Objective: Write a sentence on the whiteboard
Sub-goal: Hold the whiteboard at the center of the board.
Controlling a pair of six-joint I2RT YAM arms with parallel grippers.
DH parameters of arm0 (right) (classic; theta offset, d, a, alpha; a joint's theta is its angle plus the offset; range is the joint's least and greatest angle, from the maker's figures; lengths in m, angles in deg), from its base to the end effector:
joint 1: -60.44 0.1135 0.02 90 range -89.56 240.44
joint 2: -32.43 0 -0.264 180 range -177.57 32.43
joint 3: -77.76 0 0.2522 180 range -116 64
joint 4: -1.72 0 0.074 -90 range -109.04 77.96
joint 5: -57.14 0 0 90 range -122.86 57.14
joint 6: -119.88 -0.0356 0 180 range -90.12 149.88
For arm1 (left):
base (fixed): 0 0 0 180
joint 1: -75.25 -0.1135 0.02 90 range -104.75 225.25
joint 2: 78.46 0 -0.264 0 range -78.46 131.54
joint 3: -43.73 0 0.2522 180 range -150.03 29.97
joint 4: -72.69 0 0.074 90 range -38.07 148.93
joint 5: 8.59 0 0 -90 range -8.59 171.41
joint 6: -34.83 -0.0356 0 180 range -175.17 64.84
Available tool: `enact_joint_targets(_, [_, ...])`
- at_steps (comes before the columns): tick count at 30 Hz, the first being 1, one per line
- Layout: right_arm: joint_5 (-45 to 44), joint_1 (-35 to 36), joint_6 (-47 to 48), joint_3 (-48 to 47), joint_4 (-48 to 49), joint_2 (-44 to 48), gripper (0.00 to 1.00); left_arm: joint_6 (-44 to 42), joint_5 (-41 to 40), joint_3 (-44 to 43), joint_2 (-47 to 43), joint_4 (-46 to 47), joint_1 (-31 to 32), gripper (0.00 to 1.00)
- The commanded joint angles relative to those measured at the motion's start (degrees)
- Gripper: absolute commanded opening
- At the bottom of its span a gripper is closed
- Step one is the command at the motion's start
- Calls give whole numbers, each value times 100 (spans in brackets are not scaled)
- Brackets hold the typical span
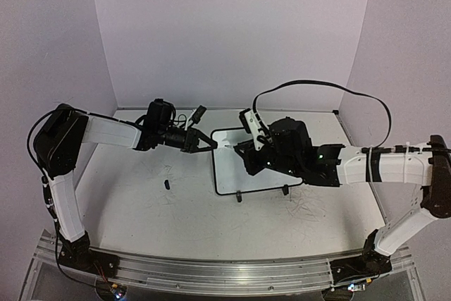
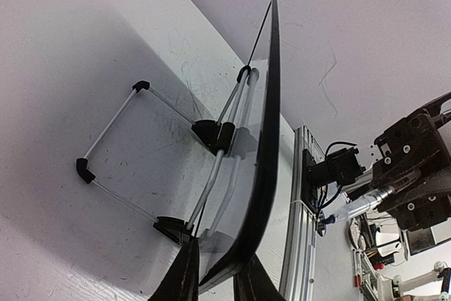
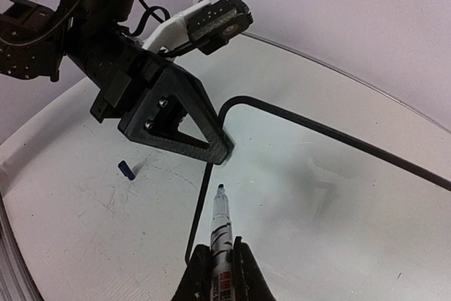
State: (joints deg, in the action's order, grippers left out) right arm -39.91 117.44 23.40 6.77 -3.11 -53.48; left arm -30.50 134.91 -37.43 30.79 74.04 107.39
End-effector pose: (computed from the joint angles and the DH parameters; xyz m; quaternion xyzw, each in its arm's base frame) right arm 0.1931 0.2893 0.2749 -0.3164 0.7534 0.2593 0.5148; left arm 0.3358 -0.2448 0.2012 0.2851 0.7433 -0.5599 0.2296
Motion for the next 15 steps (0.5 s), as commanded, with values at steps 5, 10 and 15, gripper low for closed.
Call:
enact_joint_targets(5, [-378,25,769,-493,87,-183,0,-287,58,-67,-4,238,-53,23])
enact_joint_targets(10, [-298,28,947,-481,237,-314,0,-233,16,-121,-102,264,-95,31])
enact_joint_targets(15, [-296,28,903,-416,366,-343,0,-185,39,-163,-120,305,-129,27])
